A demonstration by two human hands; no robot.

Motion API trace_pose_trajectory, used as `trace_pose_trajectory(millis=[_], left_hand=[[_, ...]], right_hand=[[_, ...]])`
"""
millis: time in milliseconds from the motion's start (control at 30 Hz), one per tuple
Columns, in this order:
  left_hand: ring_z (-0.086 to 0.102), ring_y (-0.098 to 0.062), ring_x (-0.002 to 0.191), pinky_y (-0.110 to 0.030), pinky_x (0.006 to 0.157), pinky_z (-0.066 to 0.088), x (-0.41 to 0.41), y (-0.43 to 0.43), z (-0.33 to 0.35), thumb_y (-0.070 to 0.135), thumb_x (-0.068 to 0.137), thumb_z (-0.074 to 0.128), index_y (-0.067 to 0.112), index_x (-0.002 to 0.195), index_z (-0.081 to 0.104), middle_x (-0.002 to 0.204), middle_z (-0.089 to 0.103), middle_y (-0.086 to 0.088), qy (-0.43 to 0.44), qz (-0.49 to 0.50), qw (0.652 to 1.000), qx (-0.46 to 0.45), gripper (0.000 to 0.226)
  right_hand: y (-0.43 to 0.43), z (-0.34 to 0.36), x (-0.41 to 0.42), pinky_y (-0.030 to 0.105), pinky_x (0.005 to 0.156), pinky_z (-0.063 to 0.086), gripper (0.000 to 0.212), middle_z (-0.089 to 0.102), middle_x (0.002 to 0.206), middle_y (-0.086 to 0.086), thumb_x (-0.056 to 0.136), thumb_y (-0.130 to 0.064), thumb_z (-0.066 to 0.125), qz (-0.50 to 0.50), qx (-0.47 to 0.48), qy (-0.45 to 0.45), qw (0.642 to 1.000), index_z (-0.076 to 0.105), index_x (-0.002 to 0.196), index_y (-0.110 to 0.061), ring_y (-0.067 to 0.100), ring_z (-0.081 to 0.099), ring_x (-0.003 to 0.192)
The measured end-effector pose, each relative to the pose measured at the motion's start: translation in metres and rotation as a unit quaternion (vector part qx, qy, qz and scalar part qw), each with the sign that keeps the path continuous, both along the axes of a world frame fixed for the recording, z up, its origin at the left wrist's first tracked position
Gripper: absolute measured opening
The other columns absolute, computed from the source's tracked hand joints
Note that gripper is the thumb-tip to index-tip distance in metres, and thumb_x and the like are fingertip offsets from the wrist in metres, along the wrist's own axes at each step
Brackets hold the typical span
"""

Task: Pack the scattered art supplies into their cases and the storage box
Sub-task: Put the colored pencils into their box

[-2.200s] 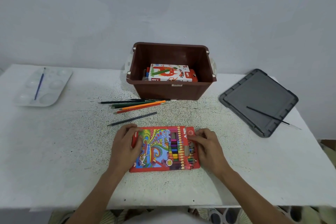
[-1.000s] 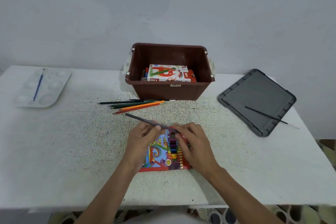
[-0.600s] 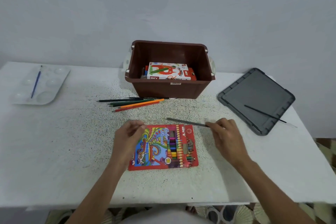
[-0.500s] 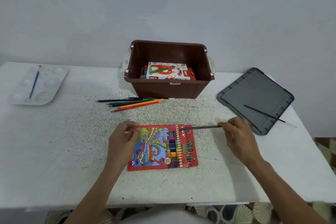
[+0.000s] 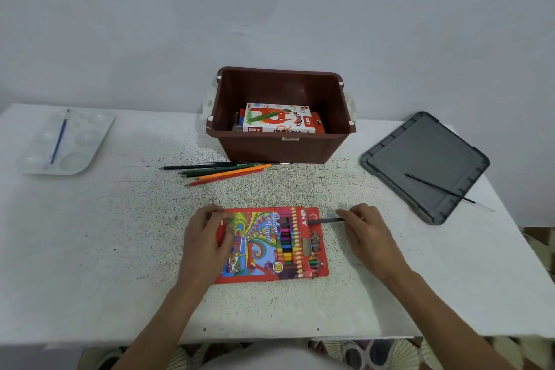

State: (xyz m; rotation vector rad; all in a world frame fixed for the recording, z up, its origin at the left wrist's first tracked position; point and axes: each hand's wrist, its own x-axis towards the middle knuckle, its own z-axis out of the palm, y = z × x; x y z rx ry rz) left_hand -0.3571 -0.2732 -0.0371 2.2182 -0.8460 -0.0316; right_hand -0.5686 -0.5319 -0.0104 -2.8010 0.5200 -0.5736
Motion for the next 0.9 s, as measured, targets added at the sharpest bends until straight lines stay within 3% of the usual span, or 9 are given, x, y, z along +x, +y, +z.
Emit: trace_pose_trajectory(millis=[100,200,367,567,733,800,900], left_hand=[[0.051,-0.009,0.105,-0.037,0.084,0.054,-0.001,0.0,0.0,0.036,0.091,0.049,0.019,0.106,0.061,0.119,0.05,0.003,0.0,0.0,1.0,-0.004,0.025],[0.051,-0.009,0.104,-0.037,0.083,0.054,0.0,0.0,0.0,0.036,0.091,0.049,0.02,0.105,0.061,0.117,0.05,0.004,-0.007,-0.003,1.0,-0.007,0.025],[0.052,-0.01,0.103,-0.036,0.082,0.054,0.0,0.0,0.0,0.038,0.091,0.048,0.021,0.104,0.06,0.116,0.05,0.005,-0.008,-0.004,1.0,-0.012,0.024],[0.052,-0.009,0.102,-0.029,0.081,0.05,0.0,-0.001,0.001,0.033,0.091,0.051,0.02,0.103,0.061,0.114,0.051,0.005,-0.003,-0.003,1.0,-0.019,0.021],[0.058,-0.01,0.094,-0.03,0.072,0.054,0.007,-0.002,0.006,0.015,0.093,0.06,0.014,0.104,0.061,0.109,0.055,0.001,0.001,0.007,1.0,-0.017,0.011],[0.057,-0.011,0.094,-0.032,0.073,0.053,0.015,-0.005,0.009,0.013,0.094,0.059,0.012,0.104,0.063,0.108,0.058,-0.001,-0.035,0.015,0.999,0.0,0.011],[0.06,-0.027,0.106,-0.046,0.084,0.052,0.035,-0.011,0.013,0.011,0.092,0.06,0.007,0.115,0.065,0.118,0.064,-0.01,-0.139,0.009,0.986,0.086,0.024]], right_hand=[[0.02,-0.006,0.015,0.02,0.072,0.043,0.029,0.06,0.096,0.005,0.099,-0.024,0.049,0.015,0.059,-0.025,0.998,0.069,0.104,-0.004,0.013,0.052,0.084],[0.037,-0.011,0.025,0.017,0.074,0.042,0.034,0.059,0.099,0.003,0.098,-0.026,0.044,0.006,0.1,-0.038,0.994,0.069,0.105,-0.005,0.012,0.054,0.086],[0.051,-0.017,0.032,0.02,0.073,0.041,0.024,0.059,0.098,0.002,0.093,-0.017,0.055,-0.027,0.14,-0.04,0.989,0.071,0.108,-0.008,0.016,0.054,0.088],[0.054,-0.016,0.027,0.013,0.082,0.043,0.019,0.058,0.104,-0.002,0.095,-0.005,0.057,-0.068,0.216,-0.069,0.972,0.069,0.11,-0.008,0.01,0.058,0.095],[0.051,-0.016,0.026,0.016,0.081,0.046,0.017,0.057,0.103,-0.003,0.094,-0.003,0.059,-0.059,0.226,-0.065,0.97,0.068,0.108,-0.008,0.007,0.058,0.095],[0.051,-0.015,0.026,0.017,0.08,0.046,0.017,0.057,0.102,-0.004,0.095,-0.004,0.058,-0.059,0.227,-0.066,0.97,0.067,0.109,-0.009,0.005,0.057,0.095],[0.052,-0.015,0.026,0.014,0.079,0.043,0.018,0.057,0.101,-0.006,0.096,-0.006,0.058,-0.062,0.231,-0.071,0.968,0.067,0.11,-0.011,0.002,0.056,0.096]])
